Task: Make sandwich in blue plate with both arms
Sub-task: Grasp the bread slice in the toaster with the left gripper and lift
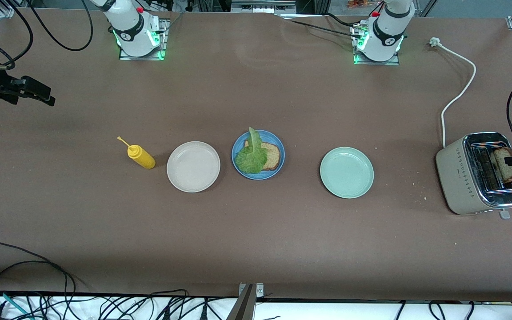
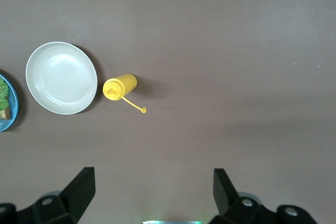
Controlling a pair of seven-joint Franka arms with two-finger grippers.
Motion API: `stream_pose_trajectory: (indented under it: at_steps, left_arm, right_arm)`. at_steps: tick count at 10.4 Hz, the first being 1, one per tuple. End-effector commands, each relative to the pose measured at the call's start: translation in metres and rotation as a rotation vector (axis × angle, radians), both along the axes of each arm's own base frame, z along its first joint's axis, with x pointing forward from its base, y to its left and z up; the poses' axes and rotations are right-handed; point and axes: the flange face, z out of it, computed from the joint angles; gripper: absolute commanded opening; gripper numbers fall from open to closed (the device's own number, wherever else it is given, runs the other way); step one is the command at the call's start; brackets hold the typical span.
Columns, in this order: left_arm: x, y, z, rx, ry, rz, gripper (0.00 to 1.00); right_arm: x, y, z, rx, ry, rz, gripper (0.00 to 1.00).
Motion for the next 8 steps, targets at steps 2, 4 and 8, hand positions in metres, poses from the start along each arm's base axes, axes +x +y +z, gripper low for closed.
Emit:
stream_pose_trajectory:
  at_steps: [2,4,8]
  left_arm:
    - [0.000,0.004,0.005,0.021,0.008,-0.027,0.00]
    - [-0.001,0.003,0.036,0.007,-0.028,-0.089,0.00]
    - [-0.033,-0.017,0.143,0.022,-0.070,-0.140,0.00]
  right_arm:
    - [-0.003,0.015,0.003,-0.009,0.001,0.000,1.00]
    - [0.002,0.011,0.002,-0.057,-0.020,-0.011,1.00]
    - [0.009,0.016,-0.001,-0.070,-0.007,0.000,1.00]
